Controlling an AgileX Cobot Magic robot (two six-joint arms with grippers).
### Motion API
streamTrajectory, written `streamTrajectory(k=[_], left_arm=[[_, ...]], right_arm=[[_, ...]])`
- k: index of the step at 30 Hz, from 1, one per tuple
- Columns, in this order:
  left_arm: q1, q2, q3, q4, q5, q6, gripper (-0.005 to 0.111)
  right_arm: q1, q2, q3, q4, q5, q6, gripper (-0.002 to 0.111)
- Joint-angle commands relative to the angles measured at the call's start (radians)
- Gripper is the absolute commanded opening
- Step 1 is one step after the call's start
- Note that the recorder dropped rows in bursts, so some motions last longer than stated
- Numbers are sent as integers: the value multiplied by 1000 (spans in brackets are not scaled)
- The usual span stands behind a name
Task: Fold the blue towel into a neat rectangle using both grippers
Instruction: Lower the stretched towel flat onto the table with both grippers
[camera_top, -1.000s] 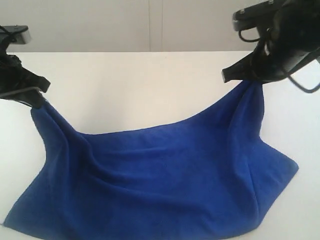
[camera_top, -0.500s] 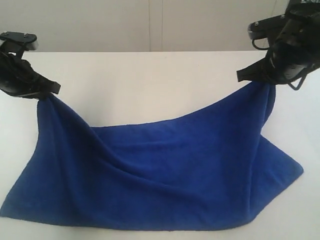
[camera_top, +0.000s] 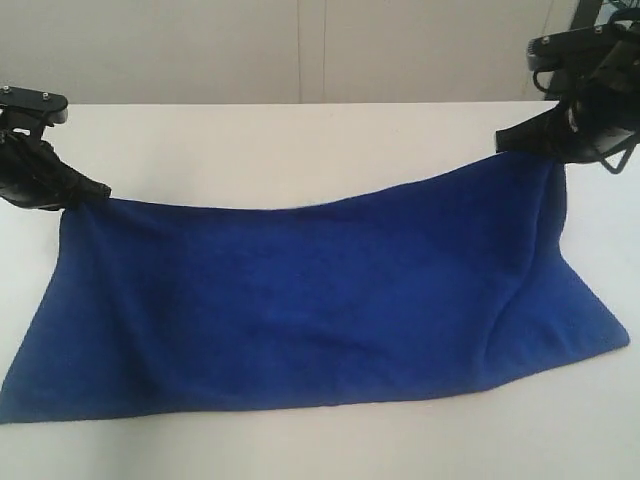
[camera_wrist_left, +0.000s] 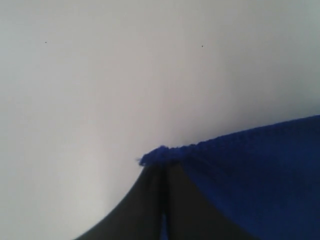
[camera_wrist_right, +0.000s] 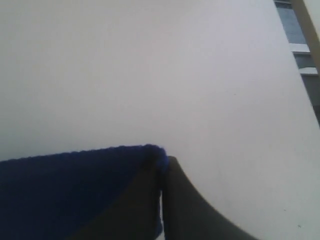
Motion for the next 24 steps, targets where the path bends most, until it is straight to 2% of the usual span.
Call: streamTrajectory(k=[1,10,15,24], left_arm=[[-3,37,7,-6,-54,-6,0],[-3,95,7,-6,-227,2,0],[-3,111,7,-6,-269,2,0],[-3,120,7,-3,-301,2,0]], right_arm=[[-15,65,2,-15,-56,10,0],[-80,156,2,-18,-130,33,0],[-116,156,2,-39,-163,33,0],[-143,171,2,-56,-362,9,0]])
